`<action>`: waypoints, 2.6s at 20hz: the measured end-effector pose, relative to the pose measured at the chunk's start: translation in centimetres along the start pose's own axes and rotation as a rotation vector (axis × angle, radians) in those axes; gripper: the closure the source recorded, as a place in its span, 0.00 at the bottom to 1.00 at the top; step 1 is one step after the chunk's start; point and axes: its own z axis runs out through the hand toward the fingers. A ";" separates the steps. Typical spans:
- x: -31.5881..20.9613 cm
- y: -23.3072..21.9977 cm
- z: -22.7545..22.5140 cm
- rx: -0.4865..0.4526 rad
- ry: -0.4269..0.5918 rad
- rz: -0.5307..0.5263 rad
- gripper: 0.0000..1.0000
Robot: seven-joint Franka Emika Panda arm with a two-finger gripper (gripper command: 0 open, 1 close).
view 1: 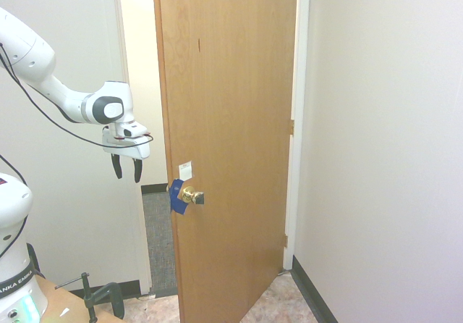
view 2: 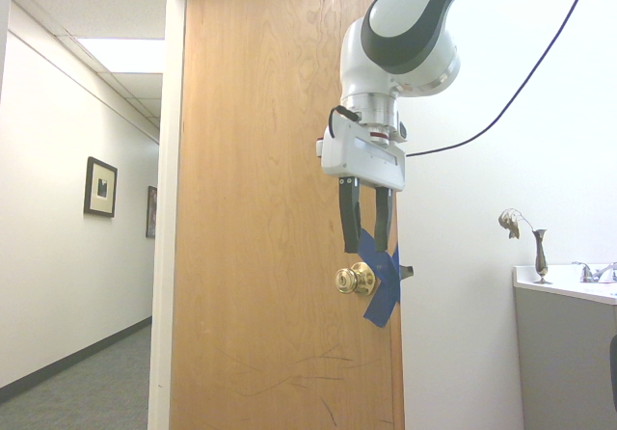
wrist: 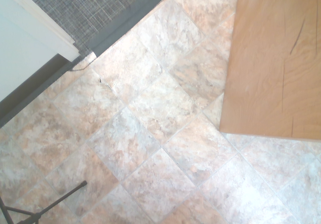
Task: Close door
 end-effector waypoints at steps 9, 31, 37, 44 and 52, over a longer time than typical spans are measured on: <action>-2.1 4.0 -4.7 0.042 0.049 0.024 0.00; 16.6 22.0 -10.2 0.111 0.070 0.427 0.00; 20.1 19.0 -7.1 0.289 0.019 0.654 0.00; 16.3 5.6 -2.2 0.381 -0.022 0.569 0.00; -3.0 -18.0 -2.8 0.365 0.053 0.274 0.00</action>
